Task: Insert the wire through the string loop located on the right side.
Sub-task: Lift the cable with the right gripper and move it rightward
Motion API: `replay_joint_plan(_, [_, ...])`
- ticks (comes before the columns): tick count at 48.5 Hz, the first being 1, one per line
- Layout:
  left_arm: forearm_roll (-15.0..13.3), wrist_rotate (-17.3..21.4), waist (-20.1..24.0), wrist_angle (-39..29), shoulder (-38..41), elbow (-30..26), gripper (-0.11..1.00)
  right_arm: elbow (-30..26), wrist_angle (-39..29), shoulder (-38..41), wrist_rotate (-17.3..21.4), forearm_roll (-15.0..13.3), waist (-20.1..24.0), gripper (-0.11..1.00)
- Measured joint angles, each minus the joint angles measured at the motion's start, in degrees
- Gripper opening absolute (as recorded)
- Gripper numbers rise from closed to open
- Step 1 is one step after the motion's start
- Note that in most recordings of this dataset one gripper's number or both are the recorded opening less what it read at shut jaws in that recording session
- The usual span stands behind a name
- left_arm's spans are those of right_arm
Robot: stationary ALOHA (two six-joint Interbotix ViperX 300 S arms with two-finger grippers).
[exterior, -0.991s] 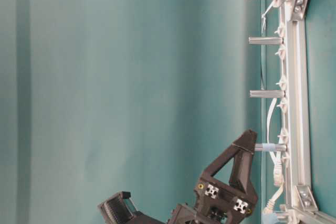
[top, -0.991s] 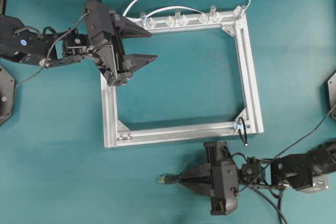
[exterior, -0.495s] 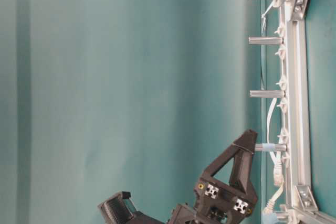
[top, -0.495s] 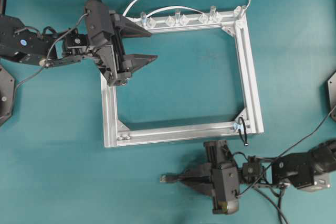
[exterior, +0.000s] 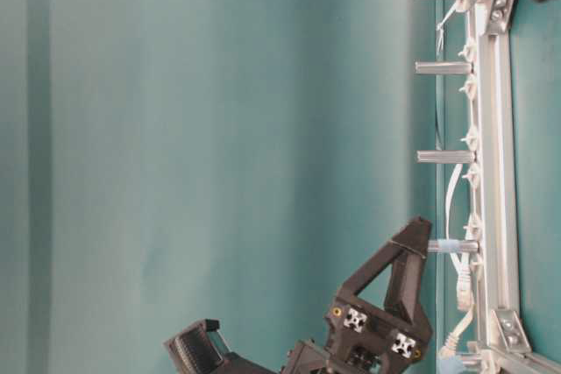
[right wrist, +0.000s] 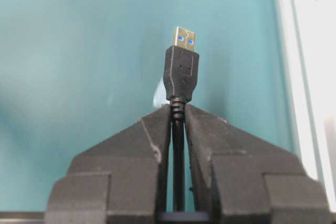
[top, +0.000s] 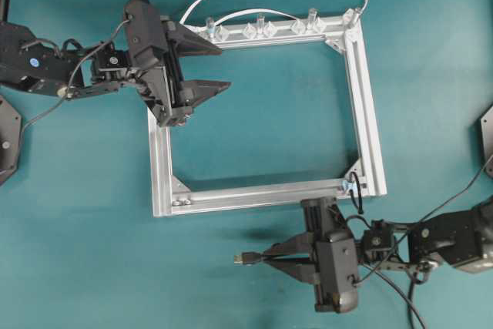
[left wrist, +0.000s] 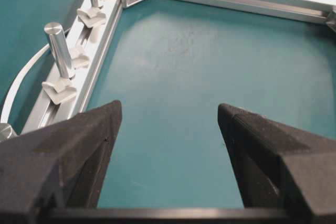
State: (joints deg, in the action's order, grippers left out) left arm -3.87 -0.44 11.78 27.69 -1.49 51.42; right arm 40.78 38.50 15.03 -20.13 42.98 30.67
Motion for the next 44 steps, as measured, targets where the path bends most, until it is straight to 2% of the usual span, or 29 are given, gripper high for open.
replay_joint_plan(23, [0.0,0.1,-0.5,0.0,0.0,-0.1,0.76,0.6,-0.4,-1.1,-0.1,0.4,0.0,0.11])
replay_joint_plan(44, [0.0,0.0,-0.7,-0.3,0.0,0.0,0.76,1.8,-5.0,-3.6,-0.1,0.4,0.0,0.11])
